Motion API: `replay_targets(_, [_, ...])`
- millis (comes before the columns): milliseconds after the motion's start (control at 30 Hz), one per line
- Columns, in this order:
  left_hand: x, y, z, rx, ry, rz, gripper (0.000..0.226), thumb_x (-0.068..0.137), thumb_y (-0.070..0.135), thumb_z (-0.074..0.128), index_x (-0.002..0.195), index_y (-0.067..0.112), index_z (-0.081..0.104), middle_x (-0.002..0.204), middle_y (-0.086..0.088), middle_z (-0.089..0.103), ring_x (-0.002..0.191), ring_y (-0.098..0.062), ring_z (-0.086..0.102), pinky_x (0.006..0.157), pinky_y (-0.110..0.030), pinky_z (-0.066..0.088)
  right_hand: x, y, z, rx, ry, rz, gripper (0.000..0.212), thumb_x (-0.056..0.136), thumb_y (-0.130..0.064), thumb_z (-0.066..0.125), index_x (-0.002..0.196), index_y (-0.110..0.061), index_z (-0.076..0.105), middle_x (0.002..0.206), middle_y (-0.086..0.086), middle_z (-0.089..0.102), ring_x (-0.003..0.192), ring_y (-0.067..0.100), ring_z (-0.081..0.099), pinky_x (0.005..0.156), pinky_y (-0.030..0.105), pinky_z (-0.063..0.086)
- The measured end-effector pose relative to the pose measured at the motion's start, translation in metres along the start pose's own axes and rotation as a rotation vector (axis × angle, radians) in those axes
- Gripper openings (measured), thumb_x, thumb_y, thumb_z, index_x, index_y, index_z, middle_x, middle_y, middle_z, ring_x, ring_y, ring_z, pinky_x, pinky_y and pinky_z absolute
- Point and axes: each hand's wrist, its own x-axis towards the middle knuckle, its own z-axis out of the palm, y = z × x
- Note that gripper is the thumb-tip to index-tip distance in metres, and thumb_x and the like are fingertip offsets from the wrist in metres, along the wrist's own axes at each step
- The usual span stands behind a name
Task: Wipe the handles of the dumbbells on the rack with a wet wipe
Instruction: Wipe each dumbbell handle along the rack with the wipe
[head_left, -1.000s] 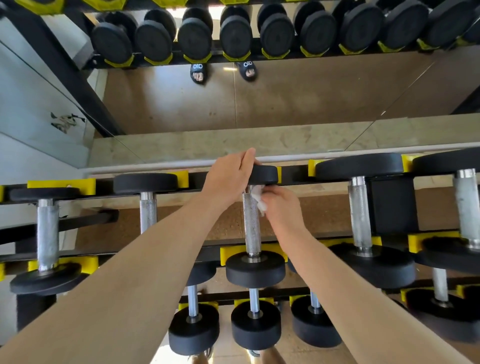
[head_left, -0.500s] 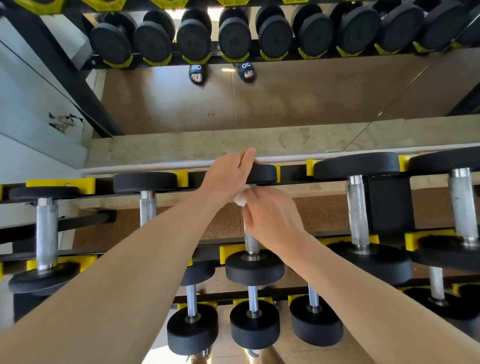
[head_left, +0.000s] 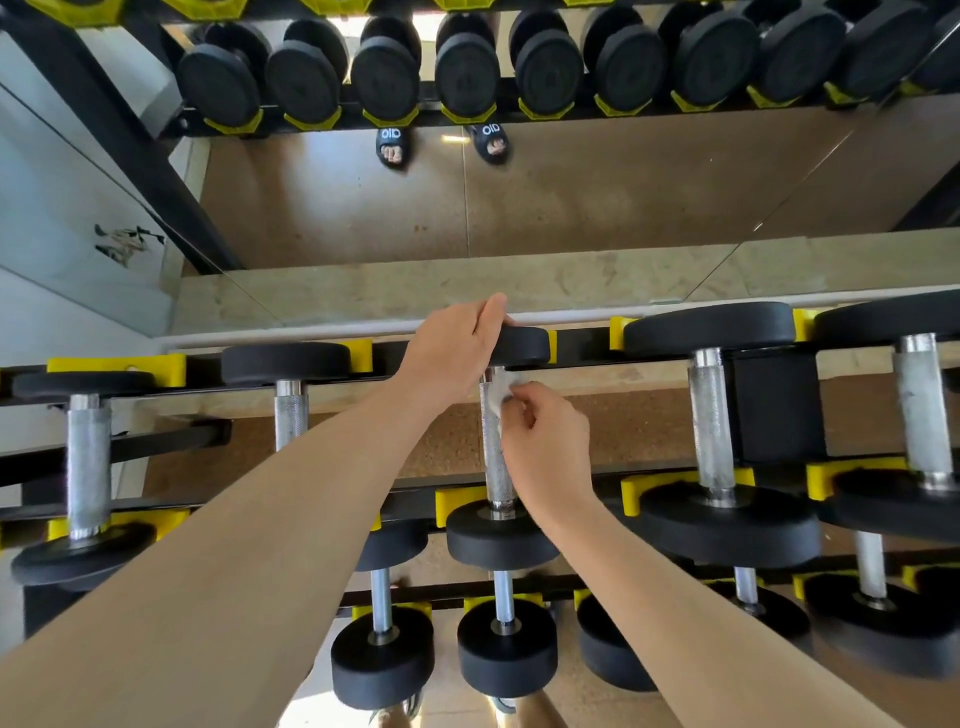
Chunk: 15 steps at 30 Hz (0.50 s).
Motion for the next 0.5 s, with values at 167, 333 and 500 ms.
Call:
replay_targets(167, [0.0, -0.002, 0.0, -0.024, -0.012, 0.003, 0.049, 0.111, 0.04, 0.027, 0.102, 0.026, 0.073, 0.085, -0.003, 0.07, 0.078, -0.014, 0.062, 0.069, -0.03, 0.048, -0.006, 0.003, 0.006, -0.628, -0.152, -0.631, 0.022, 0.092, -0.02, 0.06, 0.112, -0.019, 0.069, 0.092, -0.001, 0.073, 0.076, 0.014, 0.067, 0.065, 0.027, 0.056])
replay_targets(333, [0.001, -0.004, -0.001, -0.025, -0.011, 0.005, 0.05, 0.111, 0.042, 0.026, 0.099, 0.028, 0.072, 0.083, -0.005, 0.072, 0.076, -0.015, 0.064, 0.074, -0.038, 0.053, 0.002, 0.005, -0.001, -0.866, -0.22, -0.735, 0.026, 0.076, -0.013, 0.074, 0.103, -0.012, 0.071, 0.087, 0.008, 0.073, 0.074, 0.024, 0.068, 0.062, 0.034, 0.054])
replay_targets(500, [0.001, -0.002, 0.001, -0.016, -0.001, -0.006, 0.051, 0.111, 0.042, 0.026, 0.1, 0.025, 0.073, 0.084, -0.007, 0.072, 0.078, -0.019, 0.065, 0.077, -0.042, 0.056, -0.005, 0.022, -0.023, -0.383, -0.091, -0.458, 0.023, 0.094, -0.014, 0.061, 0.114, -0.023, 0.068, 0.09, -0.006, 0.071, 0.073, 0.005, 0.064, 0.064, 0.018, 0.053])
